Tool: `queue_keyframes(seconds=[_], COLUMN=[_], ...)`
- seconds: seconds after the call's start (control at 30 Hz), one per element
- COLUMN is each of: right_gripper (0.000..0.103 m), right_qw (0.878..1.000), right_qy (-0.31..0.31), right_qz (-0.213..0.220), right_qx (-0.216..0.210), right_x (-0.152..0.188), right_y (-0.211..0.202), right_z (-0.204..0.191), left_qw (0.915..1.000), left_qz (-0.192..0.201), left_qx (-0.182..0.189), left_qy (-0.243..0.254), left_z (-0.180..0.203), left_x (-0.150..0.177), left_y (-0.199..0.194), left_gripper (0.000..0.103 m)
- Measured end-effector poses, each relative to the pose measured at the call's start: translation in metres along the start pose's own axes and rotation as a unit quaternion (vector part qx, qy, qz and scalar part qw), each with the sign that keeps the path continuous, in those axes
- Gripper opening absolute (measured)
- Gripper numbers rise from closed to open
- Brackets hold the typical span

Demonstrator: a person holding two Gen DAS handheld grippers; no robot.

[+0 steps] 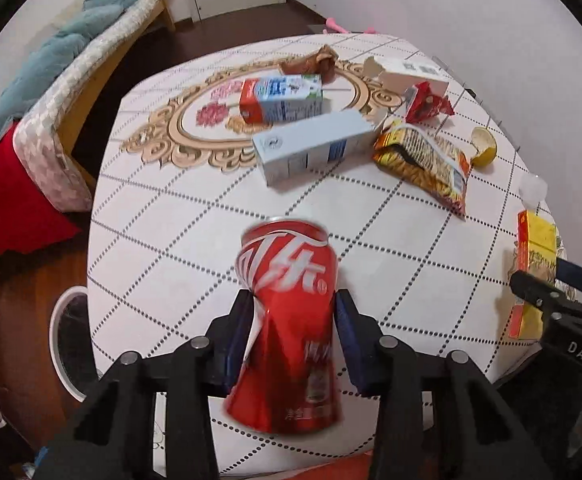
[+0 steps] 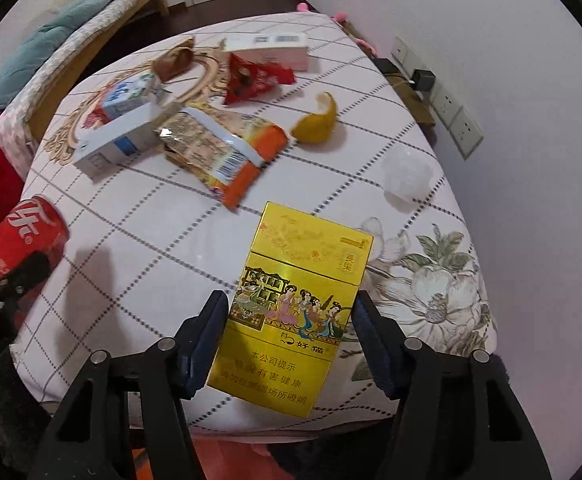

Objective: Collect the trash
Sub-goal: 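Carry the can and pack over the white bin and open both tools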

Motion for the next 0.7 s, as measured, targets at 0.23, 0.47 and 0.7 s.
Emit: queue_keyframes(seconds=[0.23,0.47,0.7], right_gripper=[0.065,0.064,0.064], right_qw=[1.0,0.999,0.995], right_qy=[-0.009,-0.011,-0.03], right_qz=[0.014,0.026,0.063], right_qx=[-0.009,-0.03,-0.072], right_x=[-0.004,-0.01,-0.024], right_y=[-0.014,-0.029,-0.069], right_z=[-0.008,-0.017,-0.046], left_qw=[0.9997,0.9966,0.9899], left_qz=[0.025,0.078,0.135], left_qx=[-0.004,-0.024,-0.037], left_qy=[-0.007,-0.008,-0.024], left_z=[-0.003,-0.01,-0.033], left_x=[0.004,-0.008,-0.019], left_y=[-0.02,-0.067,-0.121], left_gripper=[0.036,0.035,0.035])
Point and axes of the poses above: each gripper's, at about its wrist camera, not at the fingertips, and y roughly the way its jaws point, z to its right, x to its underside, the point moved 6 cm from there along y, roughly the way its jaws point, and after that the axes turned 11 degrees about x, right-handed, at the moved point
